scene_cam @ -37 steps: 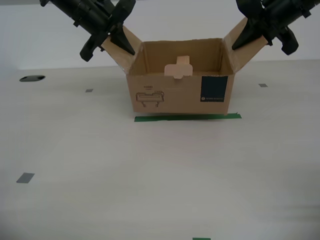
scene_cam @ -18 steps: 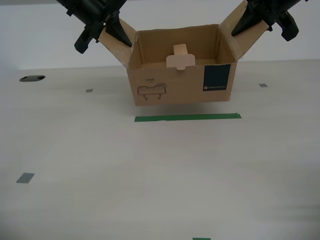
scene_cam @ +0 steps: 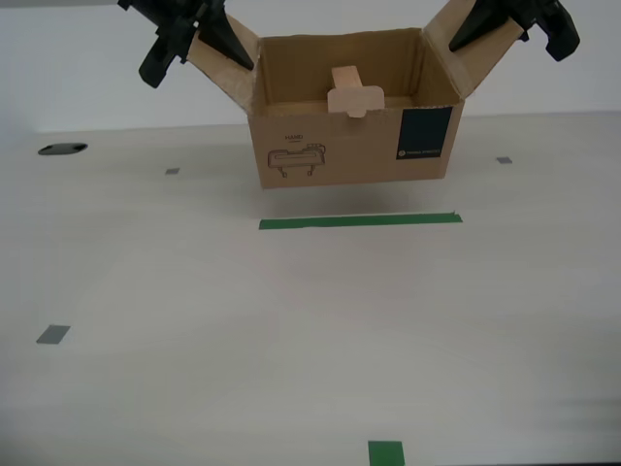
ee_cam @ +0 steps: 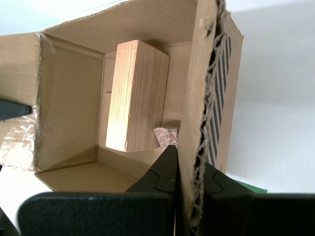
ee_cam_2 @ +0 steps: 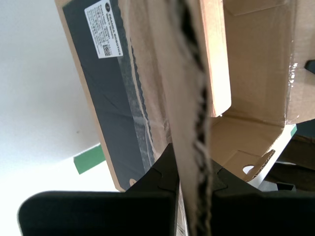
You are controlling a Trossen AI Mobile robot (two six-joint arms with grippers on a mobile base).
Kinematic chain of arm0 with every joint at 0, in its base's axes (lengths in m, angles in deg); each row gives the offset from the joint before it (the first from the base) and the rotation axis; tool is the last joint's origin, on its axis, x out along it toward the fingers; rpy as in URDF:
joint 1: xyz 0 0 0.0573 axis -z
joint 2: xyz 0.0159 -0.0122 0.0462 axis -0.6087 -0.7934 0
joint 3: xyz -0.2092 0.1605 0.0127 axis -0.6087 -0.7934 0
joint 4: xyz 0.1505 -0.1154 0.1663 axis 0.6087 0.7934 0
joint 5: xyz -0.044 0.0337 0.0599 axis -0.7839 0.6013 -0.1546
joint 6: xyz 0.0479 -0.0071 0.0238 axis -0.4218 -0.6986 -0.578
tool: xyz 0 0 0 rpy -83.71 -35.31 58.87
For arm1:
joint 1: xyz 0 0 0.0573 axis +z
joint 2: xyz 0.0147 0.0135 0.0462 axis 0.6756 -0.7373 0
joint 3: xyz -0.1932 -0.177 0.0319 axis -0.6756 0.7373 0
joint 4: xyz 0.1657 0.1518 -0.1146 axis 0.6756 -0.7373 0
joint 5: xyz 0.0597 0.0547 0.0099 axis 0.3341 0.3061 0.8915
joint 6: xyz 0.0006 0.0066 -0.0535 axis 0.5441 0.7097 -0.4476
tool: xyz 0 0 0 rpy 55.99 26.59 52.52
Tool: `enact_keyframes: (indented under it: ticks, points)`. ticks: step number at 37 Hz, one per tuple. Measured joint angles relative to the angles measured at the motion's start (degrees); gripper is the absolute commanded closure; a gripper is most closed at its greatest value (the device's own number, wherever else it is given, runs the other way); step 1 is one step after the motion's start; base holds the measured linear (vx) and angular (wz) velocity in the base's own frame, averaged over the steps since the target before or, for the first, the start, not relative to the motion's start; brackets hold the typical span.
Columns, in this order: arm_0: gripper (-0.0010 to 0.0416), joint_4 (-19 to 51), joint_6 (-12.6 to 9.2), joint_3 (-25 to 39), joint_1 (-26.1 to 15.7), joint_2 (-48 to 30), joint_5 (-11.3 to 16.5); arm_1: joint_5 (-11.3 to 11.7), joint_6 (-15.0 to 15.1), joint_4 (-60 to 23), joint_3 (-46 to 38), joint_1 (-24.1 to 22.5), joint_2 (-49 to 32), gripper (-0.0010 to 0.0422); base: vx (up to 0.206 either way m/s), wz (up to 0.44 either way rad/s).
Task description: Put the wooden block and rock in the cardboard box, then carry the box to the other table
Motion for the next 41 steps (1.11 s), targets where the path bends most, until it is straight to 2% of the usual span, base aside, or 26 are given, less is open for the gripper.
enact_keyframes:
  ticks: [9, 14, 19, 26, 34, 41]
  points:
    - [0.0407, 0.46, -0.59, 3.80, 0.02, -0.24, -0.98, 0.04, -1.49, 0.48, -2.03, 0.00, 0.02, 0.0413, -0.127, -0.019]
    - [0.0407, 4.42, -1.03, 5.33, 0.00, -0.24, -1.11, -0.02, -2.03, -0.26, -3.04, 0.00, 0.07, 0.0413, -0.104, -0.021]
    - [0.0407, 5.18, -1.14, 5.38, 0.07, -0.22, -1.22, -0.11, -1.97, -0.68, -3.26, -0.02, 0.11, 0.0413, -0.082, -0.025]
    - [0.0407, 8.20, -1.22, 4.79, -0.04, -0.11, -1.31, -2.69, 1.18, -4.46, -3.26, -0.04, 0.35, 0.0413, -0.059, -0.025]
    - [0.0407, 9.49, -1.22, 4.09, -0.02, 0.13, -1.29, -2.89, 4.26, -7.15, -3.26, -0.04, 1.66, 0.0413, -0.037, 0.016]
    - [0.0407, 10.62, -1.22, 4.07, -0.15, 0.13, -1.27, -2.97, 5.18, -8.02, -2.91, -0.07, 2.86, 0.0413, -0.026, 0.055]
